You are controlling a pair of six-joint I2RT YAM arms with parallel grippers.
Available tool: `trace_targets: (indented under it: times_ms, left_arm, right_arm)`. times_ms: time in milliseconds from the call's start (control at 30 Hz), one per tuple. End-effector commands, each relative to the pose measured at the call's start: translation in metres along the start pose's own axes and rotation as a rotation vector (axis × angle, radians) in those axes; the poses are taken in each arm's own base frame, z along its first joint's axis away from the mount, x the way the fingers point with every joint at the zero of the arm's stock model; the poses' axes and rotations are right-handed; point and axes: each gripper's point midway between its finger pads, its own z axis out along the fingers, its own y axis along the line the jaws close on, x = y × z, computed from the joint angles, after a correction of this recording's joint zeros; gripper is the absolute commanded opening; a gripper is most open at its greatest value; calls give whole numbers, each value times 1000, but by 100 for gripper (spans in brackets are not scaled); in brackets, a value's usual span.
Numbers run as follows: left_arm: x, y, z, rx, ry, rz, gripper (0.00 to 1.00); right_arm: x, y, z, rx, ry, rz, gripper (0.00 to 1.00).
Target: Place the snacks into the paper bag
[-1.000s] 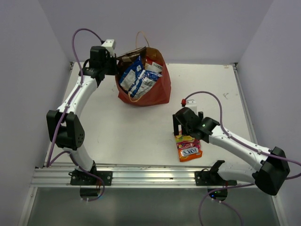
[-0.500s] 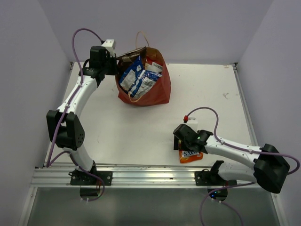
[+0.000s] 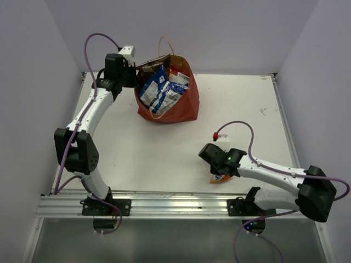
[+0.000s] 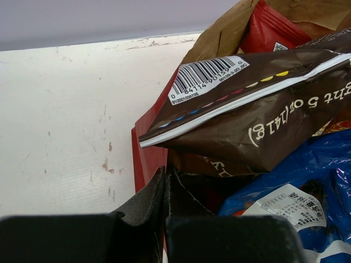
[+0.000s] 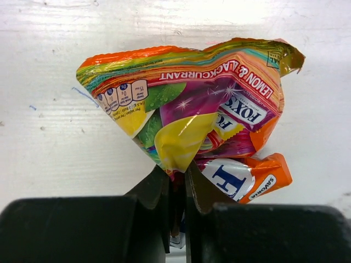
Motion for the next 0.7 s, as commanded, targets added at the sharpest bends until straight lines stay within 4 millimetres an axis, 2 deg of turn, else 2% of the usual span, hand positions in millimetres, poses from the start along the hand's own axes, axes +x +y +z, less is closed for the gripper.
trace_targets:
  times_ms: [0, 33, 100, 133, 200, 233, 267, 300, 333, 367, 400, 433, 500, 533, 600, 633, 667]
  left_arm:
    - [-22, -8, -9, 36, -62, -1, 0]
    - [-23, -8, -9, 33, -64, 2, 0]
    - [-23, -8, -10, 33, -64, 4, 0]
    - [-23, -7, -11, 32, -66, 5, 0]
    - [-23, -8, -10, 33, -64, 4, 0]
    - [-22, -7, -11, 32, -63, 5, 0]
    - [-22, -8, -11, 33, -64, 5, 0]
    - [-22, -7, -11, 33, -62, 5, 0]
    - [-21, -8, -10, 35, -62, 5, 0]
    - [-20, -7, -10, 34, -59, 3, 0]
    - [-20, -8, -10, 36, -59, 3, 0]
    - [-21, -8, -10, 36, -62, 3, 0]
    - [-20, -8, -9, 36, -59, 3, 0]
    - [-20, -9, -9, 38, -57, 4, 0]
    - [-20, -7, -10, 33, -59, 4, 0]
    - [-20, -7, -10, 33, -59, 6, 0]
    - [-20, -7, -10, 33, -60, 8, 0]
  right_arm:
    - [-36, 1, -39, 17, -77, -11, 0]
    - [-70, 13, -62, -17, -159, 14, 0]
    - [-106, 18, -87, -19, -250, -32, 0]
    - [-148, 28, -119, -51, -360, 7, 0]
    - [-187, 42, -142, -47, -454, -59, 0]
    - [-223, 47, -172, -46, -555, -74, 0]
    - [-241, 54, -184, -53, -601, -79, 0]
    - [-262, 75, -189, -77, -653, -74, 0]
    - [-289, 82, -214, -101, -728, -95, 0]
    - [-305, 93, -224, -132, -768, -95, 0]
    - [-323, 117, -222, -166, -805, -87, 0]
    - [-351, 116, -241, -183, -862, -64, 0]
    - [-378, 141, -241, -283, -885, -59, 0]
    - [-403, 145, -228, -291, -890, -29, 0]
    - [-422, 165, -222, -387, -901, -39, 0]
    - [-436, 173, -205, -389, -902, -51, 0]
    - [-443, 180, -200, -406, -913, -56, 0]
